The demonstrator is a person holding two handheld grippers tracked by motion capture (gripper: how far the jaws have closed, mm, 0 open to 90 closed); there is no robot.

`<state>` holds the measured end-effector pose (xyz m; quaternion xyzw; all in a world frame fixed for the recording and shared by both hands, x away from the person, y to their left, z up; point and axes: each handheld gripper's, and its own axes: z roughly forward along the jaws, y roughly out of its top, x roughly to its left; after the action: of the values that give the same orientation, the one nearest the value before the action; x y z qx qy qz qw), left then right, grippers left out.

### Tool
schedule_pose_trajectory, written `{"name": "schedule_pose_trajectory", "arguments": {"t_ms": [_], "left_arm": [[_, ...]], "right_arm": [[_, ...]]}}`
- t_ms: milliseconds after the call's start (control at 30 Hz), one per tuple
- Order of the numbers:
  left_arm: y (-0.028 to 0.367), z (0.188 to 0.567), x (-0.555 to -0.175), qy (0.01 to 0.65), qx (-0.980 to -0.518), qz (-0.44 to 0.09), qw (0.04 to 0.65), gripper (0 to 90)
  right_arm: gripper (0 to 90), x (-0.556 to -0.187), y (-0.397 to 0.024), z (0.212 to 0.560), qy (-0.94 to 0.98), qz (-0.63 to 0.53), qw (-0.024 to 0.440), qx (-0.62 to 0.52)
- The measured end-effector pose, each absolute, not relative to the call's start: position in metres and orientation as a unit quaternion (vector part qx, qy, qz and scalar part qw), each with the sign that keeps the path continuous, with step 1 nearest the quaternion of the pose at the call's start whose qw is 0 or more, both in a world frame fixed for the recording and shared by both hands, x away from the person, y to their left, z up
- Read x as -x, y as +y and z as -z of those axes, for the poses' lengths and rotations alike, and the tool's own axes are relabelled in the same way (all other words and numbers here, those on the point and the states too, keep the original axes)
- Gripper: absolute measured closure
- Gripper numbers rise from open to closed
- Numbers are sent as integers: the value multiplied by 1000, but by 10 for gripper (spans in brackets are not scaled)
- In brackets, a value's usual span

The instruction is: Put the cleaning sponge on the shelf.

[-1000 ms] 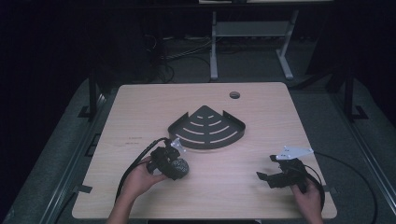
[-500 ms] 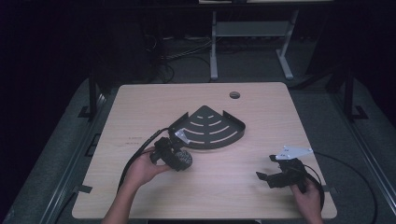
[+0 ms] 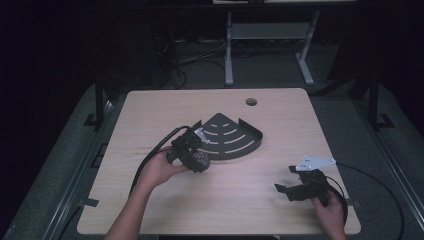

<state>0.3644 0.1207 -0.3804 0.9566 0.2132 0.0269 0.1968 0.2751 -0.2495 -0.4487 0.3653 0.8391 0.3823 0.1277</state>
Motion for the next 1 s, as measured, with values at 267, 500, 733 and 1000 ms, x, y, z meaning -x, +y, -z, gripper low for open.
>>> {"name": "schedule_pose_trajectory", "arguments": {"t_ms": [267, 500, 733, 1000], "left_arm": [[116, 377, -374, 214, -956, -25, 197, 336], [112, 374, -383, 213, -956, -27, 198, 336], [107, 371, -393, 215, -956, -29, 195, 336], [105, 371, -403, 221, -956, -28, 192, 336]], "right_arm": [[139, -276, -250, 449, 839, -383, 128, -365], [138, -276, -250, 449, 840, -382, 126, -364], [138, -276, -250, 449, 840, -382, 126, -365], [138, -276, -250, 449, 840, -382, 126, -364]]}}
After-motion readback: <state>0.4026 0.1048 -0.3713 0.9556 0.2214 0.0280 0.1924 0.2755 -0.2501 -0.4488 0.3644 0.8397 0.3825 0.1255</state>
